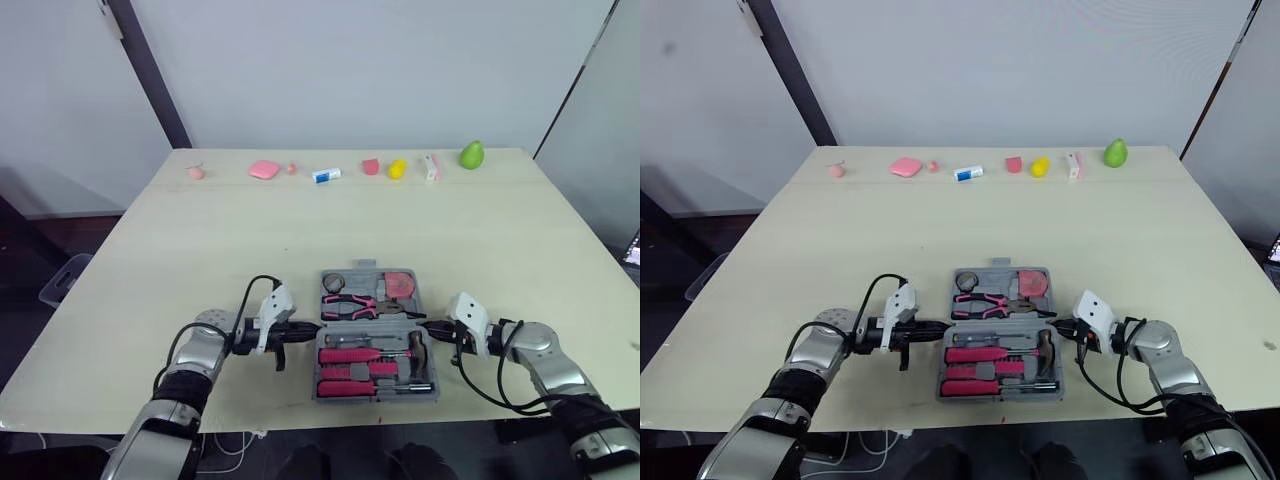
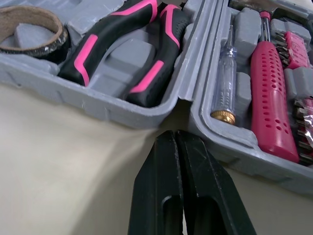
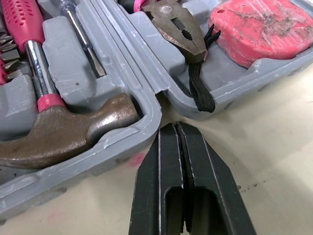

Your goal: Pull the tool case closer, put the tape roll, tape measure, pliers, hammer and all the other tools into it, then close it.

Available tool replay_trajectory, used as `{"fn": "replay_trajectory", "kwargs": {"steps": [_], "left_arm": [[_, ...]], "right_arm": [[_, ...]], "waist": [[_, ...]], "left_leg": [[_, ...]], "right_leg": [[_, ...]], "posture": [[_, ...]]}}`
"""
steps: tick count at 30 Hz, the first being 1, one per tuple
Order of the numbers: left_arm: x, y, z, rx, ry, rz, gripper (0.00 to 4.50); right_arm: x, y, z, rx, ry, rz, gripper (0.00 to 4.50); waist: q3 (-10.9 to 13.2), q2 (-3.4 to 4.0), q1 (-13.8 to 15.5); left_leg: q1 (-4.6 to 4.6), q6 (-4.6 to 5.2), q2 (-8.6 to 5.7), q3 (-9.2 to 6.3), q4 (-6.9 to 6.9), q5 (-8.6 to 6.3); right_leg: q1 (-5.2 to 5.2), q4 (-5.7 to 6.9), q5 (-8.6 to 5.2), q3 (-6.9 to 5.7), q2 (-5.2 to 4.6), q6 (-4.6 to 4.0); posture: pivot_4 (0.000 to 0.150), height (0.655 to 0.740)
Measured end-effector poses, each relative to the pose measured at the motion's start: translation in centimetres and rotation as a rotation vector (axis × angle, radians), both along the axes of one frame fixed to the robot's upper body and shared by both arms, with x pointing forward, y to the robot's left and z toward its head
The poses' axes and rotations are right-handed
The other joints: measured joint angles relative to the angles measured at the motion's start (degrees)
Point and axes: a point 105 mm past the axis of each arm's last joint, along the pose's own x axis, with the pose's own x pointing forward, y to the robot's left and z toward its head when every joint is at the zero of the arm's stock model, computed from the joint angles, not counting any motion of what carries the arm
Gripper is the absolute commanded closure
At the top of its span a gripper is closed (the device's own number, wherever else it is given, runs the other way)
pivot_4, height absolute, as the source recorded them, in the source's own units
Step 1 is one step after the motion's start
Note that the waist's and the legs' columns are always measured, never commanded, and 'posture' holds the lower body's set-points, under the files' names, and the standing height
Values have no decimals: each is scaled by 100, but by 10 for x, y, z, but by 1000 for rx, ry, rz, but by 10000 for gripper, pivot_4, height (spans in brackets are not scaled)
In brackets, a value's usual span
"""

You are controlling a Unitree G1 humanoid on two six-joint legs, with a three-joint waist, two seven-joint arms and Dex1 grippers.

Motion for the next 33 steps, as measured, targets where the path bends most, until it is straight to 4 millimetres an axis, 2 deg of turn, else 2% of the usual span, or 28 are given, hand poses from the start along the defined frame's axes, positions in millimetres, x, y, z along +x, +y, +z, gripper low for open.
{"fn": "replay_trajectory", "kwargs": {"steps": [10,25,33], "left_arm": [[1,-7,-1,-3,10,-23,43740],[-21,-4,-4,26,23,-66,43740],[-21,-4,-4,26,31,-66,43740]], "right_arm": [[-4,0,-1,9,24,17,44890],[-17,0,-5,14,74,58,44890],[-18,-1,-5,13,77,58,44890]], "waist": [[-4,6,16],[-7,11,-17],[-10,15,-16]], "left_leg": [[0,0,-2,1,1,0],[5,1,1,-9,-4,-1],[6,1,1,-7,-4,-1]], "right_leg": [[2,-1,0,-3,-1,0],[2,-4,-1,3,-1,0],[2,-2,-1,2,0,0]], "posture": [[1500,7400],[1500,7400],[1500,7400]]}}
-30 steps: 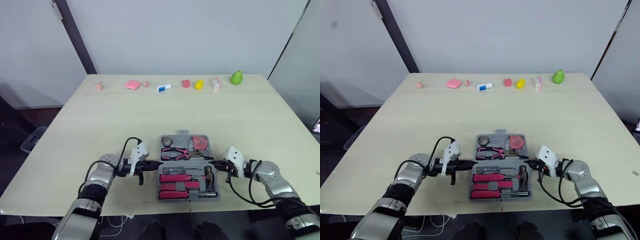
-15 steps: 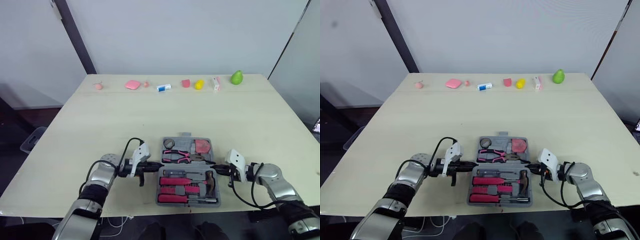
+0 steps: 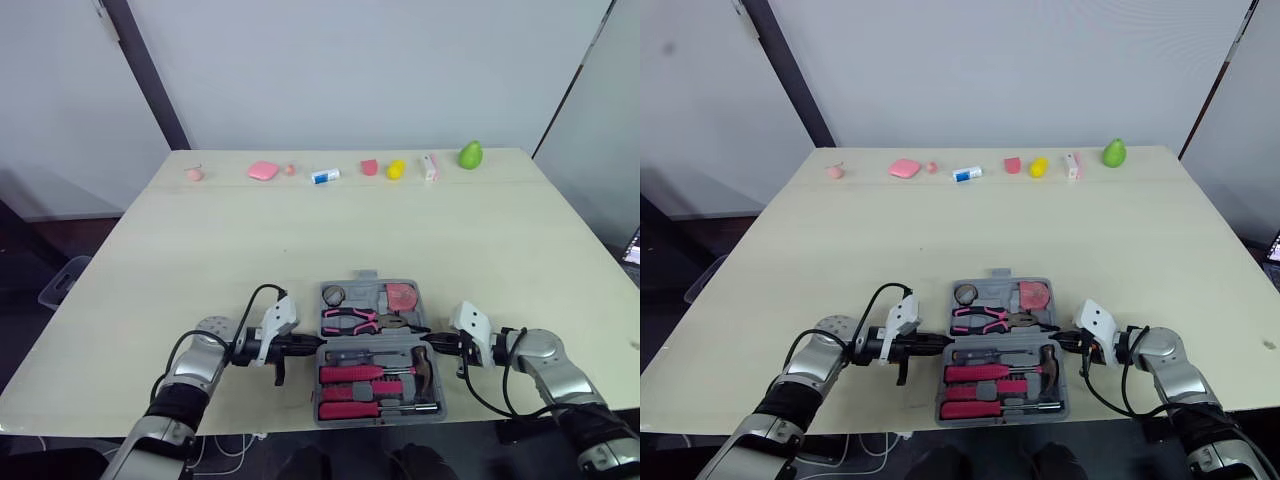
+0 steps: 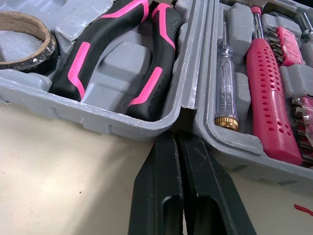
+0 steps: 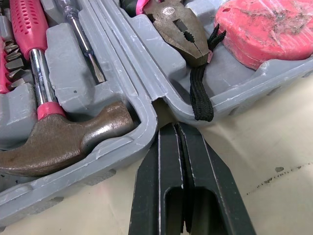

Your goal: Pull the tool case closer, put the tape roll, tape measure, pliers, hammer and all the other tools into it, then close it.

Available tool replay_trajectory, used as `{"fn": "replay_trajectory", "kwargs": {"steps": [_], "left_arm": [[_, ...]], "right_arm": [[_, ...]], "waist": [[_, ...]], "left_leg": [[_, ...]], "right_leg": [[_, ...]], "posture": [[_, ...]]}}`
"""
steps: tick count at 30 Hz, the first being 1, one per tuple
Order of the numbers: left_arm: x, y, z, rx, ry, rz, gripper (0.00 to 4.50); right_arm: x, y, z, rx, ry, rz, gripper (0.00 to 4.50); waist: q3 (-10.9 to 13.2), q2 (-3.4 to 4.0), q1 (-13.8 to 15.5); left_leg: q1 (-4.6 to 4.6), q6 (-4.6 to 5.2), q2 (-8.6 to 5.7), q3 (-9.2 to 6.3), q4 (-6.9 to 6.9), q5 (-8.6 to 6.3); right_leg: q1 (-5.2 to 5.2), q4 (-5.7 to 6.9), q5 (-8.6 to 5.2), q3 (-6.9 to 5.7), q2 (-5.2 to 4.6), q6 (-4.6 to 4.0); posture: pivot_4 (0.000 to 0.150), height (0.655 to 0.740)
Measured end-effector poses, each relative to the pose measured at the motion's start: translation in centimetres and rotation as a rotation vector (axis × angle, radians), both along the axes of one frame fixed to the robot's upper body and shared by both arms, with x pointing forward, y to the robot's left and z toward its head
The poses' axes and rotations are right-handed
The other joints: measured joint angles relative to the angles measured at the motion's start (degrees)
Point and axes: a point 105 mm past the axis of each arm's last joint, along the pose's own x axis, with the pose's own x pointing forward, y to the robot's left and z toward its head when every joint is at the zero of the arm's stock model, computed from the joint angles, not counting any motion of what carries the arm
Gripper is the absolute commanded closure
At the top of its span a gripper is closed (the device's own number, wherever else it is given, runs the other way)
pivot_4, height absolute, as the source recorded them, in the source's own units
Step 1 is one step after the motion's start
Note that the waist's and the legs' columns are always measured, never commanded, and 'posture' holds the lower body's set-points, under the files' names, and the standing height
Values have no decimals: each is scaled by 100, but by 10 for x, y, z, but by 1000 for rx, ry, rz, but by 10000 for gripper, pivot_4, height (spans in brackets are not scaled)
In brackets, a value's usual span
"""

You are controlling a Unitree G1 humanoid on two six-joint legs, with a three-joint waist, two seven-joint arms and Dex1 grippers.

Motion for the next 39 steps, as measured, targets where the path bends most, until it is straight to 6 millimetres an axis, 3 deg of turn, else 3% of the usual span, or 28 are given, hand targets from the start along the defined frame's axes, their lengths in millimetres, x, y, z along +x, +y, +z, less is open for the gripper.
{"fn": "replay_trajectory", "kwargs": {"steps": [19,25,28,31,33,39], "left_arm": [[3,3,1,-7,-3,3,43740],[5,14,3,-35,-5,81,43740],[9,30,8,-23,-23,141,43740],[9,35,27,-102,-62,167,43740],[-6,26,38,-159,-52,95,45000],[-30,0,49,-190,5,-46,45000]], "right_arm": [[1,-5,0,-15,-27,-16,44890],[17,-19,10,6,-89,-110,44890],[19,-22,14,19,-103,-125,44890],[21,-29,14,52,-76,-166,44890],[27,-34,22,135,-29,-228,39752],[40,-27,44,307,132,-281,13758]], "waist": [[-1,3,1],[-1,2,-35],[0,2,-29],[0,2,-6],[0,2,-5],[1,3,-10]], "left_leg": [[1,0,-1,2,2,0],[2,0,3,-2,1,0],[1,0,4,-4,1,0],[-4,0,3,-5,1,0],[-4,0,4,-3,1,0],[1,0,6,-10,1,0]], "right_leg": [[2,3,0,-1,0,0],[-1,5,0,1,4,0],[-2,4,0,0,4,-1],[-2,0,1,4,-5,1],[-2,-3,1,10,-9,2],[-2,5,0,4,2,-2]], "posture": [[1500,7400],[1500,7400],[1500,7400],[1500,7400],[1500,7400],[1500,7400]]}}
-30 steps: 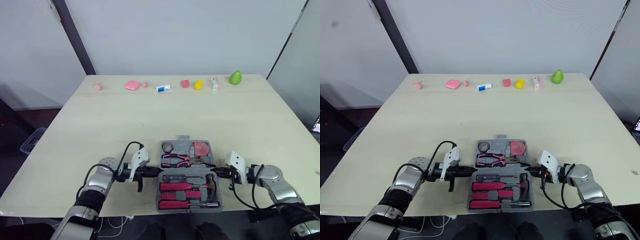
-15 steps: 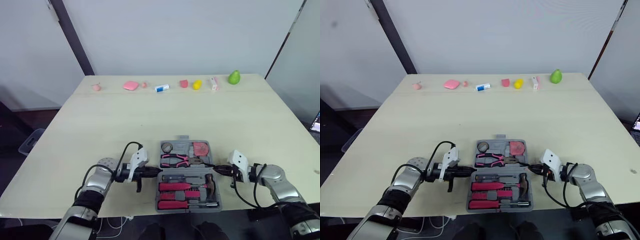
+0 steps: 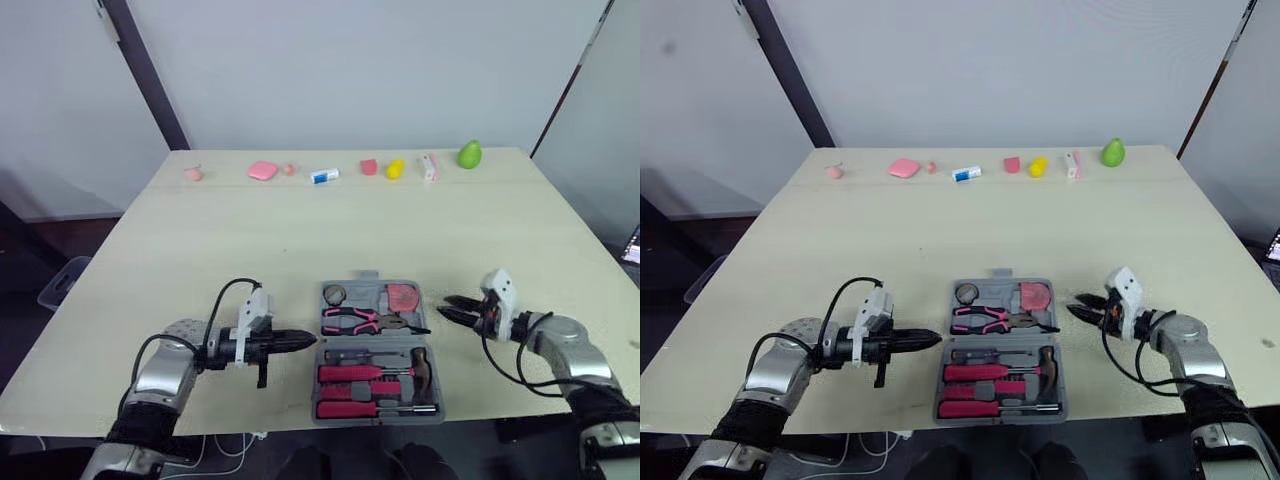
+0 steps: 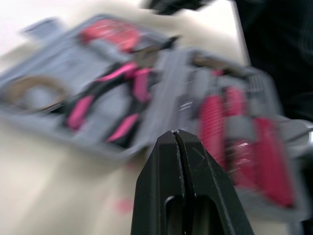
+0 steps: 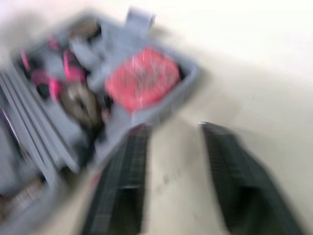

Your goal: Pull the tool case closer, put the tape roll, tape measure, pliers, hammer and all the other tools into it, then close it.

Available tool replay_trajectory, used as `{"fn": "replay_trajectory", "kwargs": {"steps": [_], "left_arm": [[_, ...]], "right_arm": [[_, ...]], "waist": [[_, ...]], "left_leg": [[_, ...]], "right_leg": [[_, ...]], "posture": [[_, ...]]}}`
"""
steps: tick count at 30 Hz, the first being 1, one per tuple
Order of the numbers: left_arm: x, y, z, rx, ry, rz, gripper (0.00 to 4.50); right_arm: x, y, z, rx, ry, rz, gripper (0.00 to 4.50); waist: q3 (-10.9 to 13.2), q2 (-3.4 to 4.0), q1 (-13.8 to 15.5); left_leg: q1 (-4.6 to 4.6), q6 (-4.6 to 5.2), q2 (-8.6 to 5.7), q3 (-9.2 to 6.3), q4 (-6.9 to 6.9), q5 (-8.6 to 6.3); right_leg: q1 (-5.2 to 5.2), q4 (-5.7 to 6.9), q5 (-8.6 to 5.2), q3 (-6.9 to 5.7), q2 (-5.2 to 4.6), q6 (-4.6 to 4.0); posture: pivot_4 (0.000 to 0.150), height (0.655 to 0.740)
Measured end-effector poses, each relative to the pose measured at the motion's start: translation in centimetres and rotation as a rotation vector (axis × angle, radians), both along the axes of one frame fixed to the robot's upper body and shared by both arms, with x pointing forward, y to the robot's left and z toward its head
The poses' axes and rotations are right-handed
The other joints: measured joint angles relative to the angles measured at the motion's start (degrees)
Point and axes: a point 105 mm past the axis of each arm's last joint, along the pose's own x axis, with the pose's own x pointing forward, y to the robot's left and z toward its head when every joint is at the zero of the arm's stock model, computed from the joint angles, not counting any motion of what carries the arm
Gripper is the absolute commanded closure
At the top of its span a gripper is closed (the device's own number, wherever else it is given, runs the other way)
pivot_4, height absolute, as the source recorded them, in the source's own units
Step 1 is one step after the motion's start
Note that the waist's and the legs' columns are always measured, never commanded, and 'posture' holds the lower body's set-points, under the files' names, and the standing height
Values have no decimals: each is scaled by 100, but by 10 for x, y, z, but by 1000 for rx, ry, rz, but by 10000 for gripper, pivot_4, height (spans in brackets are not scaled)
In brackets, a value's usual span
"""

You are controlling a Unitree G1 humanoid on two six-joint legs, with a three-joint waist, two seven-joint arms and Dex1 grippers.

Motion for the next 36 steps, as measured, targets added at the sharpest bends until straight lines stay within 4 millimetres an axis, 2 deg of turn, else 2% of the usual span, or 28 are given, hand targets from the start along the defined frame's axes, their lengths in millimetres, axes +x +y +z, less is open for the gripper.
{"fn": "replay_trajectory", "kwargs": {"steps": [1,2,3,4,5,12,16,21,27,31,36], "left_arm": [[-3,-5,1,-2,5,-23,45000],[-9,-12,1,1,20,-63,45000],[-14,-17,-1,9,28,-93,45000],[-18,-22,-4,17,37,-118,45000],[-22,-25,-7,28,46,-141,45000],[-31,-37,-39,156,84,-193,45000],[-29,-38,-41,183,37,-211,45000],[-26,-40,-43,193,-3,-219,45000],[-28,-37,-44,188,-1,-210,45000],[-30,-36,-45,165,15,-172,45000],[-32,-34,-43,108,48,-108,45000]], "right_arm": [[1,2,1,17,26,2,9822],[2,6,1,40,79,6,9207],[5,9,0,54,122,9,3465],[7,10,1,61,147,8,902],[9,11,1,65,169,8,422],[33,23,-5,40,296,10,422],[37,34,-8,63,378,28,422],[39,57,-7,136,469,78,422],[37,73,-8,227,467,124,422],[33,81,7,344,431,223,422],[27,81,26,380,376,348,422]], "waist": [[0,1,0],[0,1,0],[0,1,-1],[1,3,-3],[1,2,-6],[2,4,-11],[1,5,-18],[0,7,-37],[-1,9,-132],[2,14,-150],[5,19,-152]], "left_leg": [[0,0,0,0,0,0],[0,0,0,1,-1,0],[0,0,-1,2,-1,0],[0,0,-2,6,-1,0],[-1,0,-3,7,-1,0],[-6,0,-3,16,-6,0],[-3,0,-3,17,-5,0],[5,0,-2,14,-6,0],[4,0,-2,10,-6,0],[4,0,-2,7,-7,0],[-6,0,0,3,-8,0]], "right_leg": [[0,0,0,1,0,0],[0,0,0,2,0,0],[0,-2,0,3,0,0],[-1,-3,0,7,-1,0],[-1,-5,0,7,-1,1],[-6,-7,-1,1,2,-1],[-5,-8,0,8,-1,0],[-2,-3,1,9,0,0],[-2,-3,1,11,-2,1],[-3,-2,1,9,-3,2],[-11,-2,1,6,-4,2]], "posture": [[1500,7400],[1500,7400],[1500,7400],[1500,7400],[1500,7400],[1500,7400],[1500,7400],[1500,7400],[1500,7400],[1500,7400],[1500,7400]]}}
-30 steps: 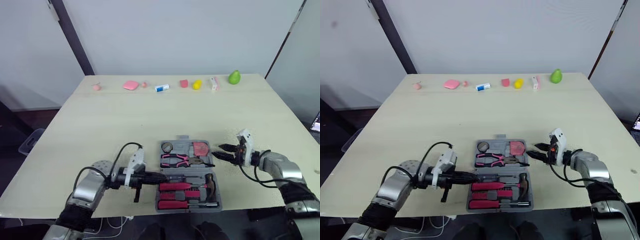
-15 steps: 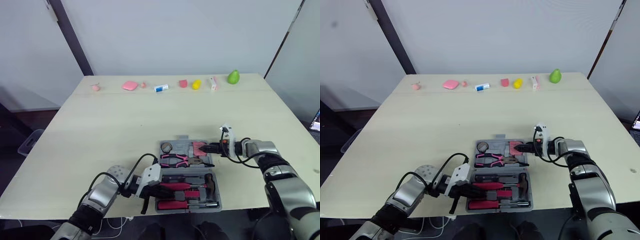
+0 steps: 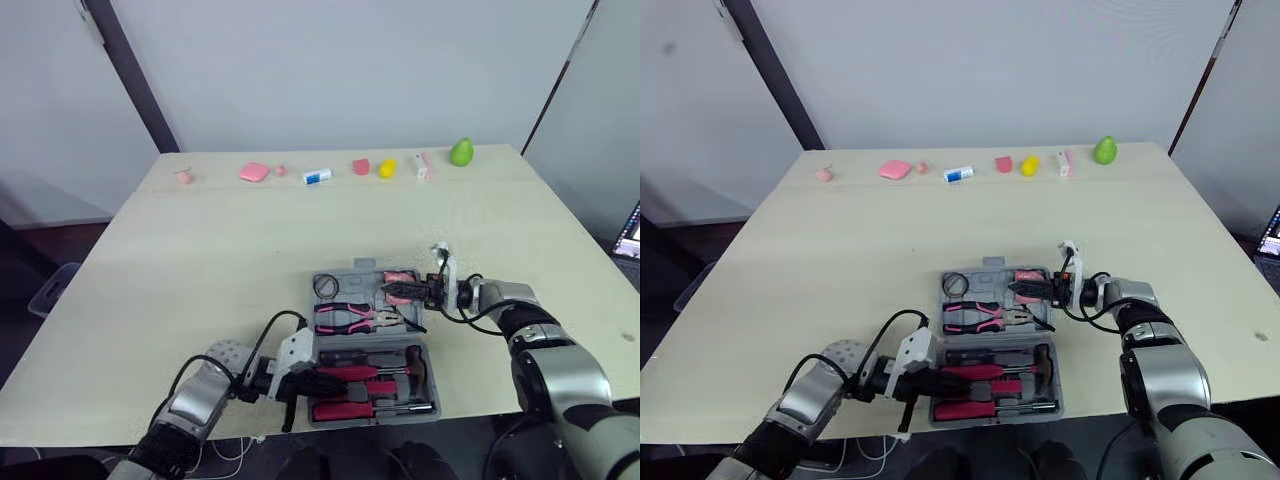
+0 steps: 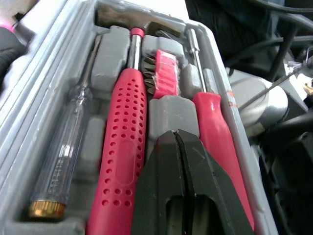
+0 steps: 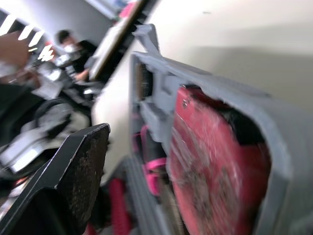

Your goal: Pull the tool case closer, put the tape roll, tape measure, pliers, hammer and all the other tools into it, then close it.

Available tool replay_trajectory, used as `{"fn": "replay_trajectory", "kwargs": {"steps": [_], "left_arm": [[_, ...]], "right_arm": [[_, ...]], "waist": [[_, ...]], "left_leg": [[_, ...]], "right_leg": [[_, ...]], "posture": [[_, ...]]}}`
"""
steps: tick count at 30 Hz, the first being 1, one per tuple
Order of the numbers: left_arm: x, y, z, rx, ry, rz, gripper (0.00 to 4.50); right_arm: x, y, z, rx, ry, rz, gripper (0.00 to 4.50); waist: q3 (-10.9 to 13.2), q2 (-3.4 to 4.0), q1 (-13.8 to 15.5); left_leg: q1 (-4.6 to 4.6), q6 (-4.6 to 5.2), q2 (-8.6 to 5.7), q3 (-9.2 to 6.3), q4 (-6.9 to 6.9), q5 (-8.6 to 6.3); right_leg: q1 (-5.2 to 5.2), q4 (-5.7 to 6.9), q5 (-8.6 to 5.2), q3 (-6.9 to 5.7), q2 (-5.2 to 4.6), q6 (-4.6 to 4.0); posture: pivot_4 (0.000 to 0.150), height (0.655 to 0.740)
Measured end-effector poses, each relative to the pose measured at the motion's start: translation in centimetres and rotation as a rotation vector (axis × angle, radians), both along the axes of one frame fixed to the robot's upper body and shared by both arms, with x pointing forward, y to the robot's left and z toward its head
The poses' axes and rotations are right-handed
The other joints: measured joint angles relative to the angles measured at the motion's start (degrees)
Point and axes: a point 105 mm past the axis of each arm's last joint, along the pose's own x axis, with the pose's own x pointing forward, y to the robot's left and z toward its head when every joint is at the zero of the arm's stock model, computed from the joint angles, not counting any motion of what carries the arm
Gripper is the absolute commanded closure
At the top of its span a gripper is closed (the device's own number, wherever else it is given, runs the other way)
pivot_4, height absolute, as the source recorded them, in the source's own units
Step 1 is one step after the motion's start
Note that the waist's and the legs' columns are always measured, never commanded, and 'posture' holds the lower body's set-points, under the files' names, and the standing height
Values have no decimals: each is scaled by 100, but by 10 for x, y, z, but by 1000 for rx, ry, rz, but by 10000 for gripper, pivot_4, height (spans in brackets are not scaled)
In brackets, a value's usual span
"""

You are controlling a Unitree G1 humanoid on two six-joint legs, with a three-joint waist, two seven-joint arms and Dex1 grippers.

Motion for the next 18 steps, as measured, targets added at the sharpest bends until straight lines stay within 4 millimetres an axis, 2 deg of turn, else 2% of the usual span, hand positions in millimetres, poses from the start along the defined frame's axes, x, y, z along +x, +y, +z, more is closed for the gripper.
{"fn": "replay_trajectory", "kwargs": {"steps": [3,5,8,9,11,14,16,18], "left_arm": [[-4,6,15,-74,11,52,45000],[-3,21,28,-79,-17,81,45000],[-12,46,30,-35,-7,107,45000],[-16,60,29,-5,7,136,45000],[-16,78,34,12,0,185,45000],[-19,94,41,18,-4,222,45000],[-17,111,44,15,-18,297,45000],[-12,124,45,18,-37,364,45000]], "right_arm": [[-8,-6,19,37,-62,85,422],[-18,-9,31,52,-93,139,422],[-36,-12,37,49,-118,198,422],[-45,-16,37,48,-115,210,422],[-61,-21,37,38,-106,220,422],[-83,-21,35,21,-114,236,422],[-100,-28,25,-5,-122,181,422],[-107,-33,17,-18,-112,129,422]], "waist": [[3,0,5],[4,2,10],[4,2,12],[4,2,12],[9,5,32],[10,5,43],[10,3,70],[15,2,70]], "left_leg": [[-8,0,6,-8,-2,0],[-8,0,8,-13,-6,0],[-7,0,12,-13,-17,-1],[-6,0,14,-13,-19,-1],[-7,0,8,-13,-21,-1],[-7,0,3,-12,-21,-1],[-8,0,0,-15,-21,-1],[-7,0,0,-13,-21,-1]], "right_leg": [[-5,0,-1,-8,-3,-1],[-4,0,-1,-14,-5,-2],[-4,-7,-2,-14,-13,-3],[-4,-10,-3,-16,-16,-4],[-5,-11,-6,-25,-31,-4],[-3,-12,-6,-32,-42,-2],[-3,-14,-8,-39,-45,-1],[-4,-12,-8,-38,-43,-1]], "posture": [[1500,7400],[1500,7400],[1500,7400],[1500,7400],[1500,7400],[1500,7400],[1500,7400],[1500,7400]]}}
